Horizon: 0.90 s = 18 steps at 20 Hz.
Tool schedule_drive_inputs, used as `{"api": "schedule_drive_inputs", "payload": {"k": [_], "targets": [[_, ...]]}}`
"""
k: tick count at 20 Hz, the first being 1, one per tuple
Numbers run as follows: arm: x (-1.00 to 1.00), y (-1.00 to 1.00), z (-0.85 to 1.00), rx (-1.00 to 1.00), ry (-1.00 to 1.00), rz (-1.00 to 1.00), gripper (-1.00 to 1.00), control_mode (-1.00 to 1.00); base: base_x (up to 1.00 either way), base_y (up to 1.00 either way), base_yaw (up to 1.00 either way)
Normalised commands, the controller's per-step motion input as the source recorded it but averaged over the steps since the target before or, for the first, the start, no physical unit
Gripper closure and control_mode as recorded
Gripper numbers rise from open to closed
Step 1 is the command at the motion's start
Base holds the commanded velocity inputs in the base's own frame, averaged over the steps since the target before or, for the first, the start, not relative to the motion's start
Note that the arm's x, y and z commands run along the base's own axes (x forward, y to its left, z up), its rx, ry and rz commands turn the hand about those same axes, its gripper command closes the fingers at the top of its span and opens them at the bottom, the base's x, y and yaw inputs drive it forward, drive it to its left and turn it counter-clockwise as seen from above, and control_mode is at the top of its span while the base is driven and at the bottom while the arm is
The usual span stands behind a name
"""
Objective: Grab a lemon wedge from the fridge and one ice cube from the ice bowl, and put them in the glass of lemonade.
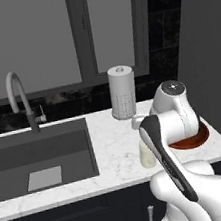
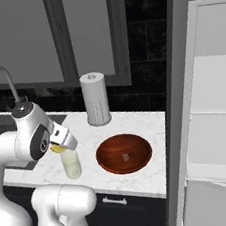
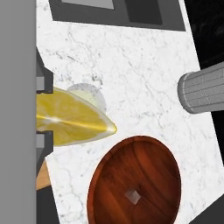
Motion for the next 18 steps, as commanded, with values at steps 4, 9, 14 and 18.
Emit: {"api": "schedule_drive_inputs", "payload": {"k": [4, 9, 14, 18], "targets": [[0.00, -0.01, -0.32, 0.00, -0.01, 0.00, 1.00, -1.00, 0.00, 0.00, 0.00], [0.05, 0.20, 0.00, 0.00, 0.00, -0.02, 1.00, -1.00, 0.00, 0.00, 0.00], [0.08, 0.20, 0.00, 0.00, 0.00, -0.02, 1.00, -1.00, 0.00, 0.00, 0.00], [0.31, 0.13, 0.00, 0.00, 0.00, -0.03, 1.00, -1.00, 0.00, 0.00, 0.00]]}}
